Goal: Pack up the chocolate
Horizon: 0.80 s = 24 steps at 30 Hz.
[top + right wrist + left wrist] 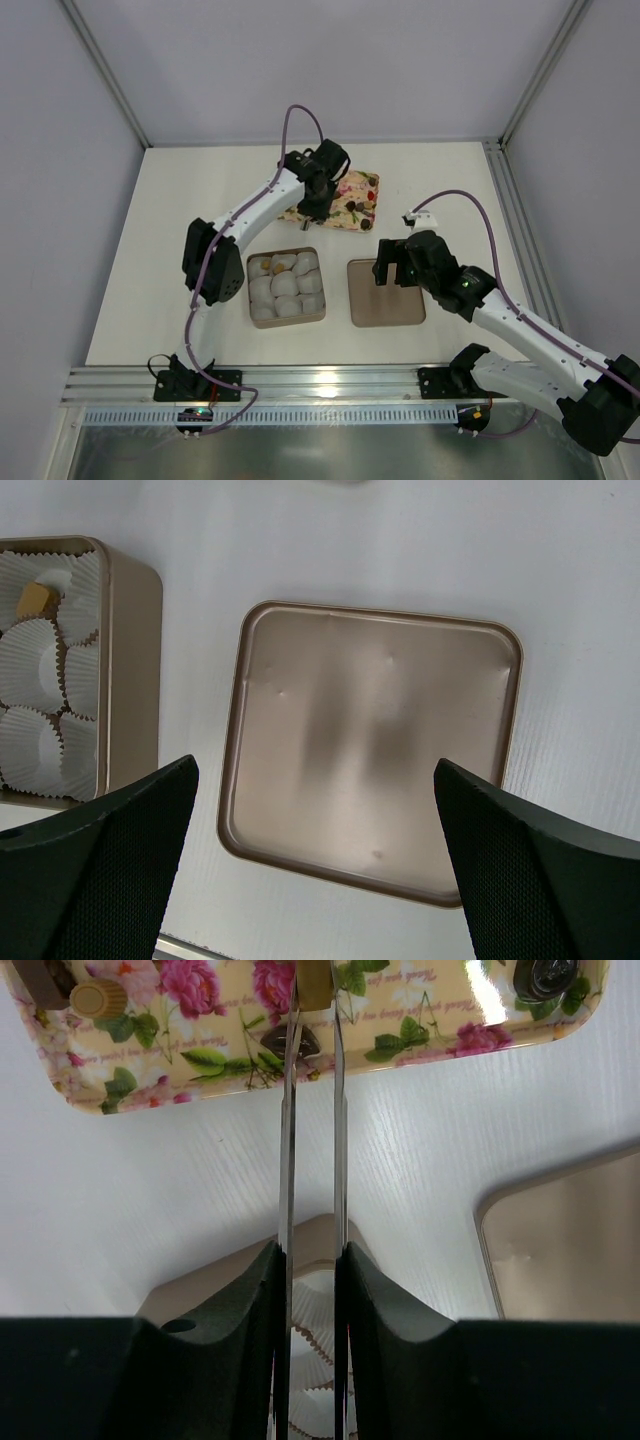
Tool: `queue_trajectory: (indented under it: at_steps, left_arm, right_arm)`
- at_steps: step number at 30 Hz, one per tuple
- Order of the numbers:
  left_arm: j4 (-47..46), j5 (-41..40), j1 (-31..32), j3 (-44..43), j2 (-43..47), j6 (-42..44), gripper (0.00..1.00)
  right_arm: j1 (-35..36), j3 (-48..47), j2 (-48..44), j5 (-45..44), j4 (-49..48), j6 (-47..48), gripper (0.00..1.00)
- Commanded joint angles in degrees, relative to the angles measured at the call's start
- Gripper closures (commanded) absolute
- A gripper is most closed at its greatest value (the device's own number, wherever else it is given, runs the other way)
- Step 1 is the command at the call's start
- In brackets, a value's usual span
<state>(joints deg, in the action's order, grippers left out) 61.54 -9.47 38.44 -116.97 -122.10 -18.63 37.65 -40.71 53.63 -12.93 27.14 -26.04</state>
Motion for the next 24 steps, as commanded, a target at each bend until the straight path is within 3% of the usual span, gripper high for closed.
queue_trajectory:
  at_steps: [1,9,24]
  left_arm:
    - [0.7,-0.7,-0.7,-3.7,1.6,1.4,0.74]
    - [3.9,0.3,-1.3,-4.9,6.3,1.2,0.77]
    - [5.4,4.7,-1.3,16.1,28.8,-0.8,0.77]
  right_arm:
    - [-0.3,-1.0,0.0,-0.7,-1.1,0.5,0.00]
    - [-0.3,-1.0,0.4,-0.7,-1.6,0.7,0.00]
    - [-0.6,-1.8,2.4,-1.0,-2.5,1.3,0.00]
